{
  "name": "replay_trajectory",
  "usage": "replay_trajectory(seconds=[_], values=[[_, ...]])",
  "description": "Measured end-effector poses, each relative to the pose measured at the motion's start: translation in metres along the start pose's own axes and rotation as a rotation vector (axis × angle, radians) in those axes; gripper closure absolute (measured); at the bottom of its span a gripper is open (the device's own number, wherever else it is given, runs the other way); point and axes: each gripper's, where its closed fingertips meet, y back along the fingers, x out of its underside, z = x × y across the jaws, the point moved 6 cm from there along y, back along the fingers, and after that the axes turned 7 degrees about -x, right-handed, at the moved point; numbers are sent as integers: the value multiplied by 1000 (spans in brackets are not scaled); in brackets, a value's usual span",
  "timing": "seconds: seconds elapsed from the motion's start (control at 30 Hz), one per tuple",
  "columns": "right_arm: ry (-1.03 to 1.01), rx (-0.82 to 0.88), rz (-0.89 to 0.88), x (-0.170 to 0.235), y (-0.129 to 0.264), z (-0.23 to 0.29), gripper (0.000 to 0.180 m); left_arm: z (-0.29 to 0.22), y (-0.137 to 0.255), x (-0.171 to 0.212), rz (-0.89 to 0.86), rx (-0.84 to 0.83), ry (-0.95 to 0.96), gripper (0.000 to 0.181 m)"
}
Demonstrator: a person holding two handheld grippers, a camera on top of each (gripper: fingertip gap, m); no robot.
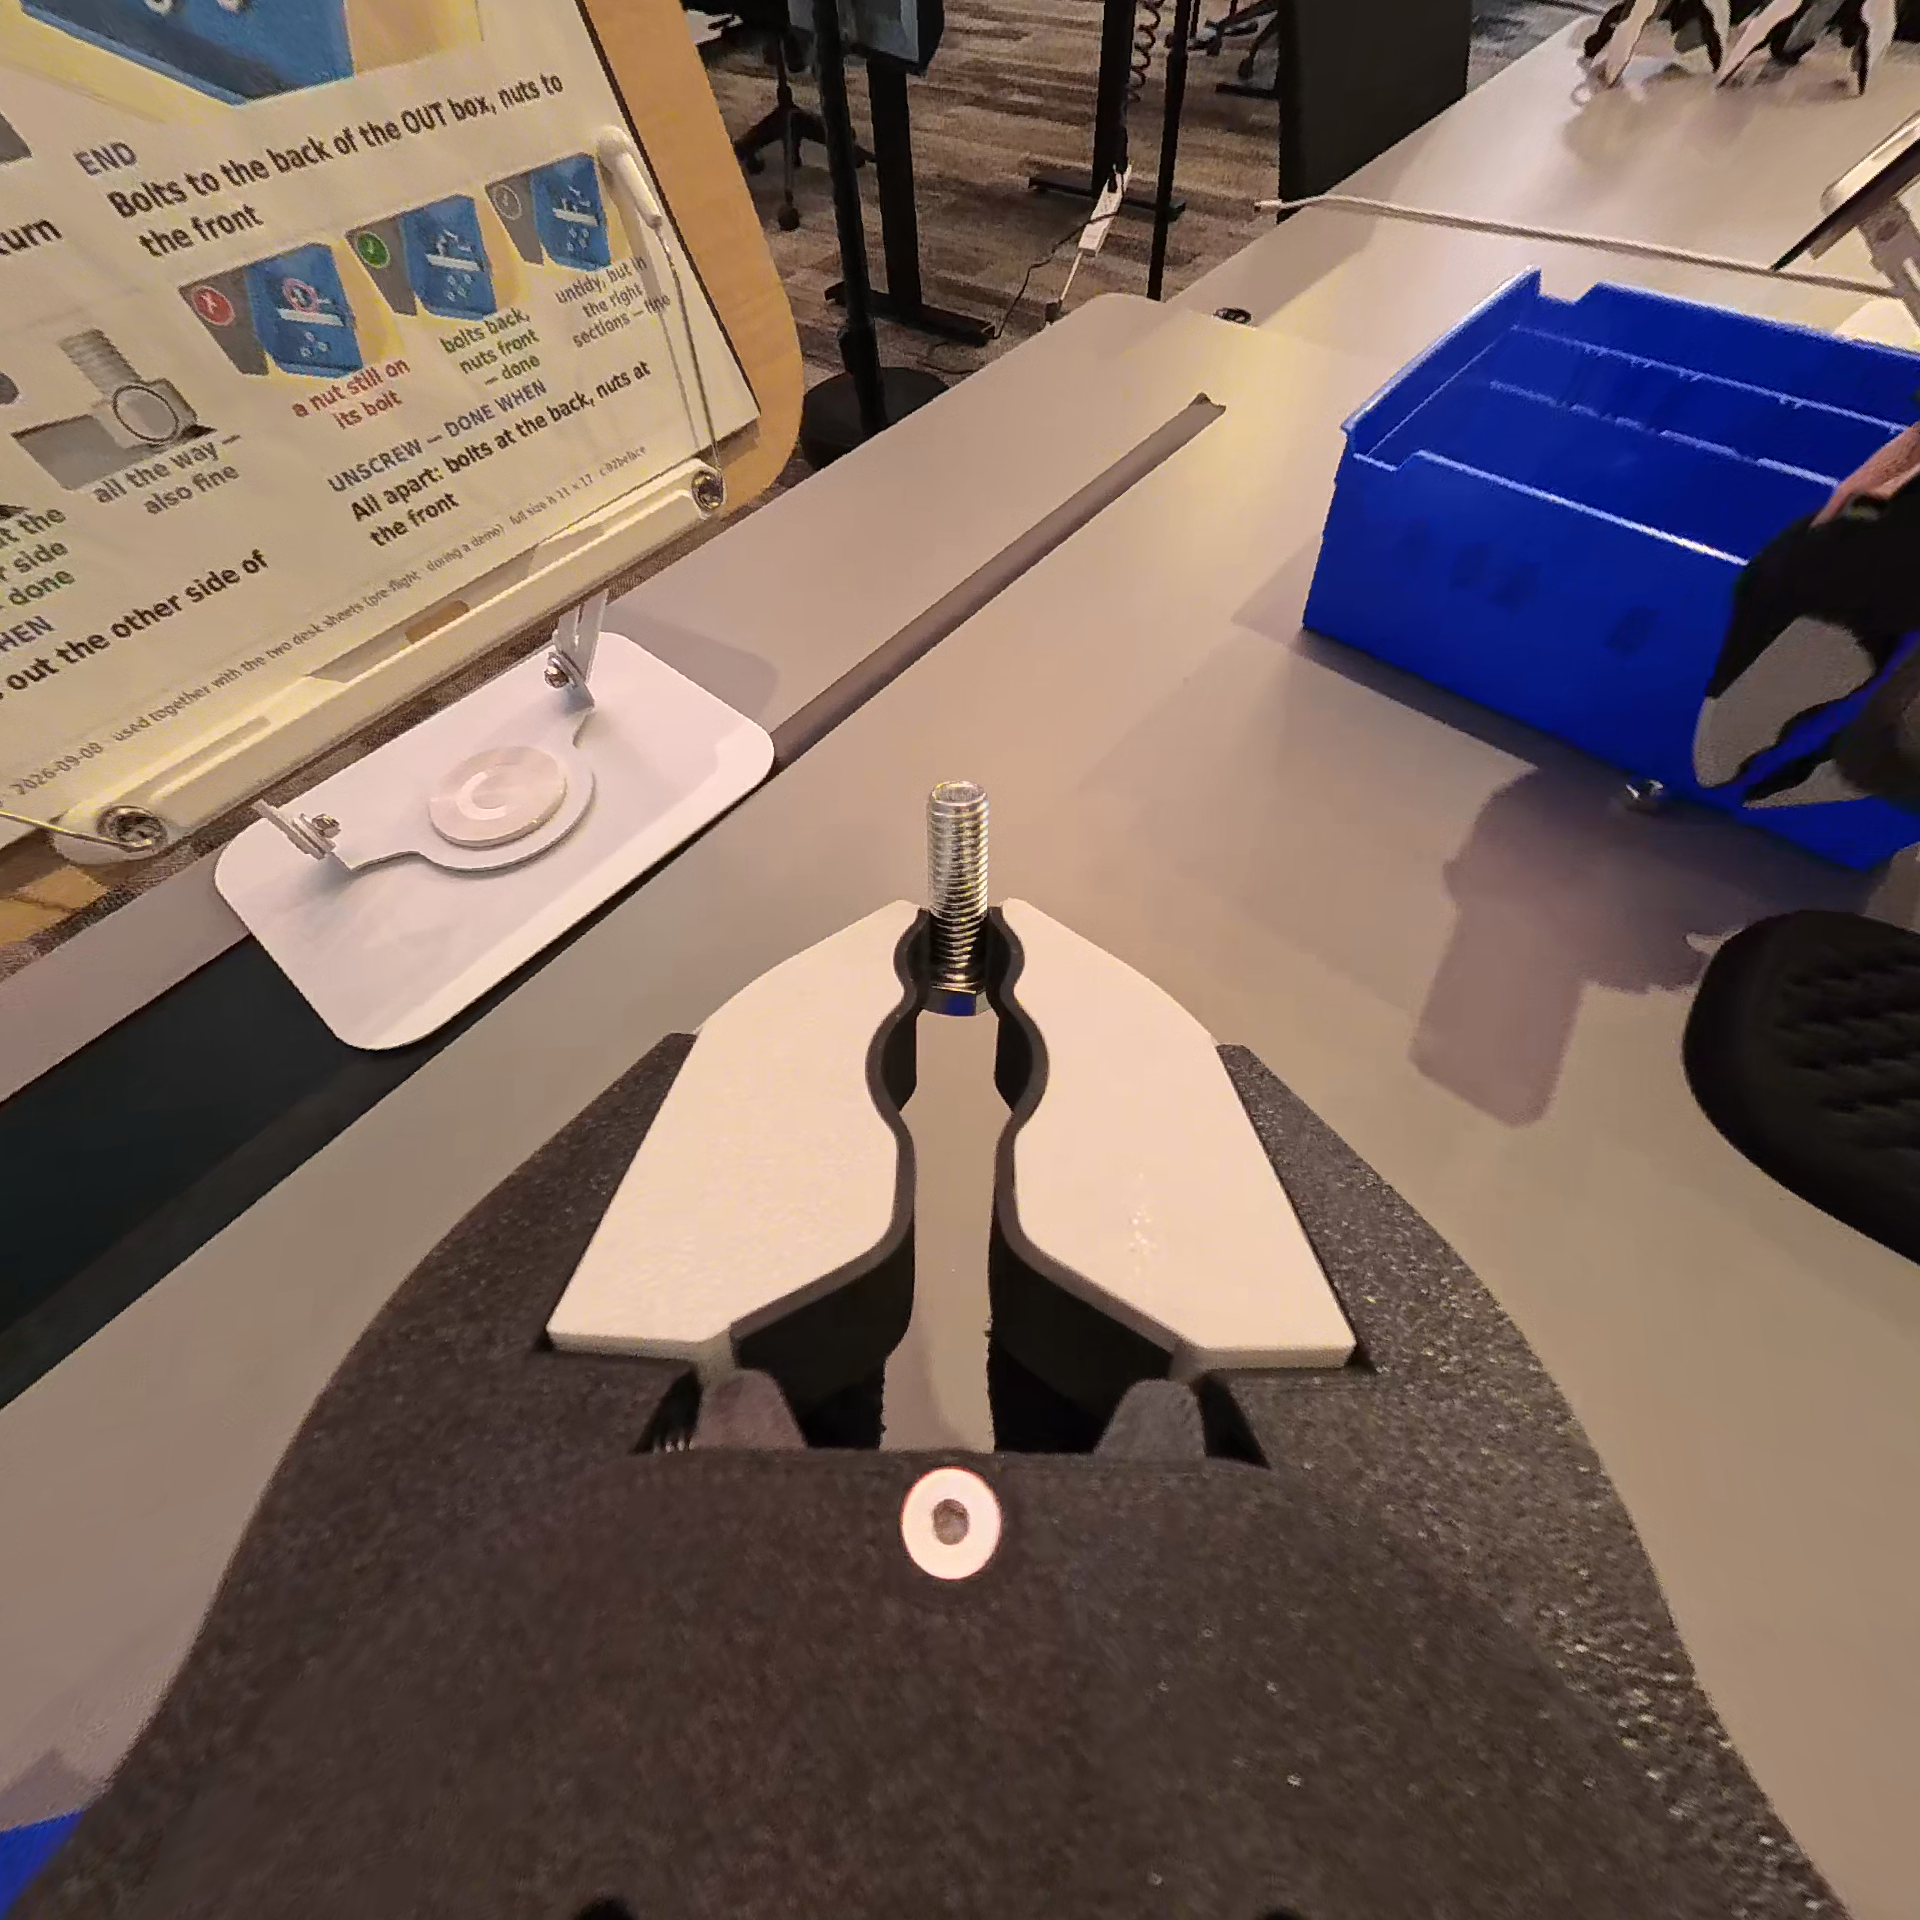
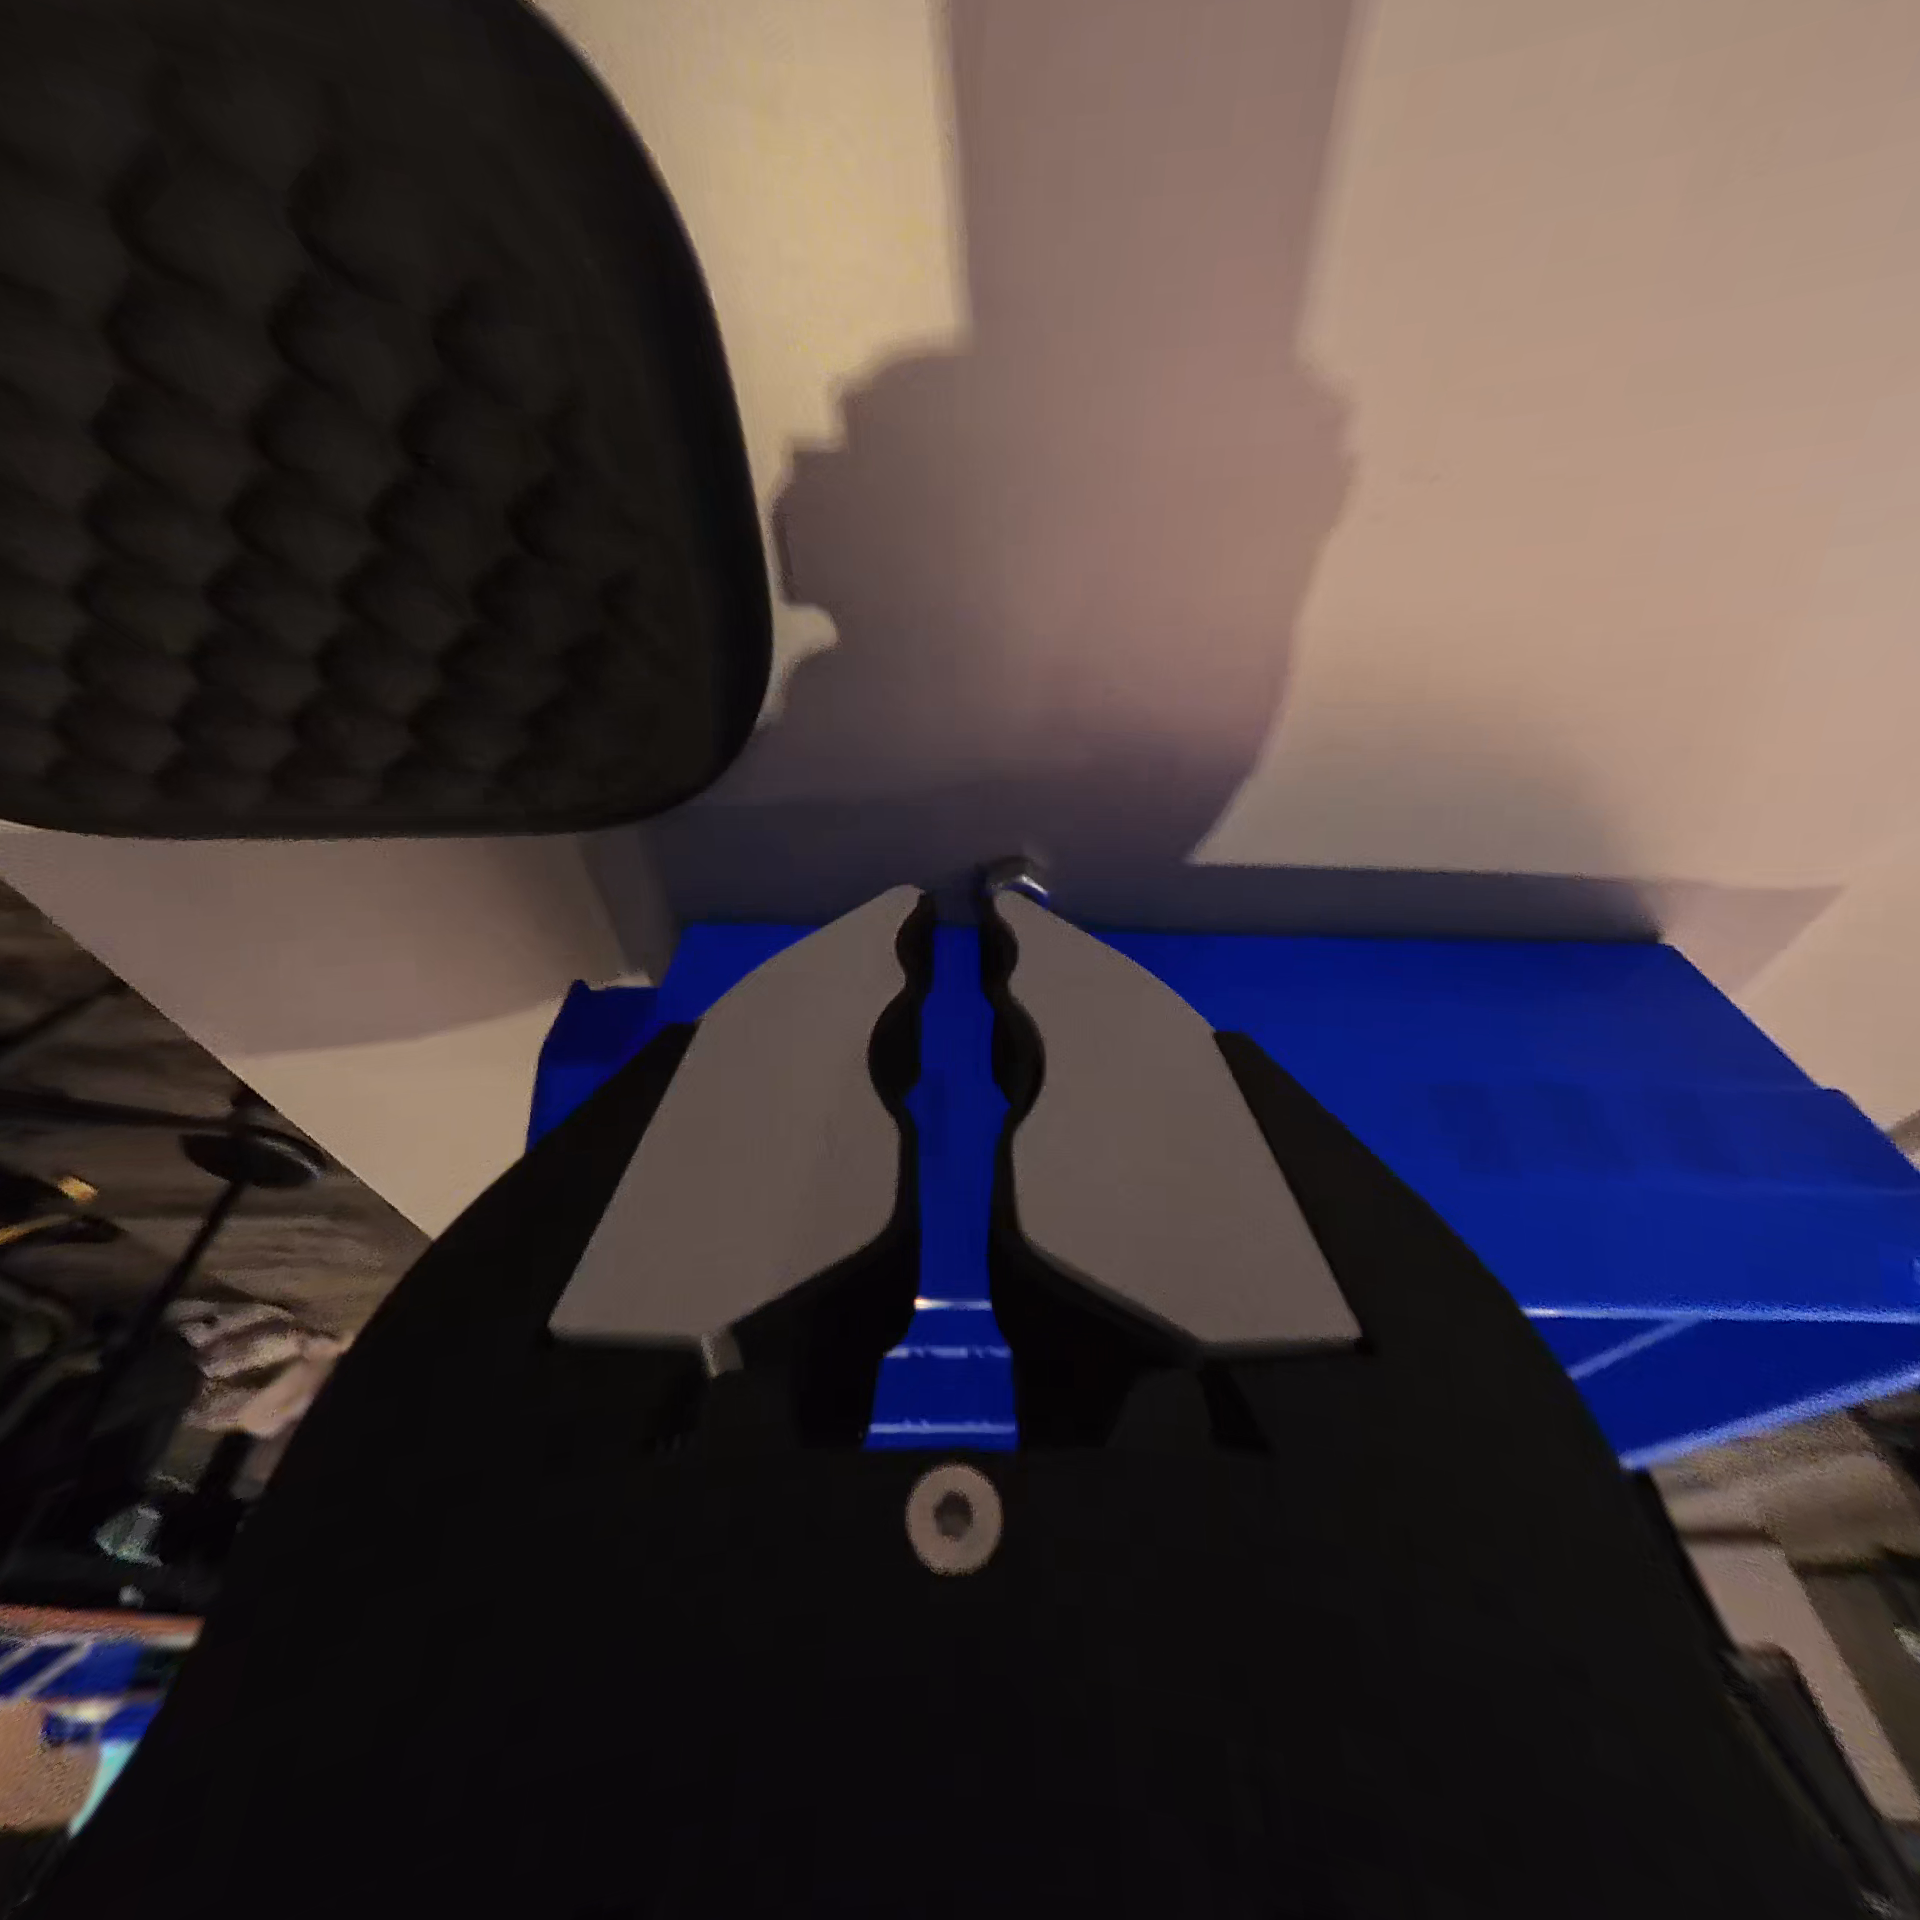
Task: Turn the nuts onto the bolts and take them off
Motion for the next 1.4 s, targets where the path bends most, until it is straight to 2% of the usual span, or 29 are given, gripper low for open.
replay_trajectory(seconds=[0.1,0.27,0.43,0.8,0.87,1.03,1.27,1.4], values=[[34,24,85,-4,-5,-1,156,2,4,-2,-10,-1,6,172],[115,16,214,-6,-28,-4,151,4,9,-5,-25,2,12,172],[111,-4,334,-1,-47,-12,151,5,14,-9,-45,7,17,172],[46,-9,517,7,-58,-21,160,2,18,-13,-57,17,9,172],[42,-15,506,8,-58,-21,160,3,19,-14,-62,18,12,172],[-4,-24,182,-14,-32,-25,161,4,22,-16,-75,16,16,172],[52,59,-586,-72,51,-27,161,8,20,-12,-62,24,34,172],[125,26,-930,-105,75,-25,162,9,17,-9,-51,29,40,171]])
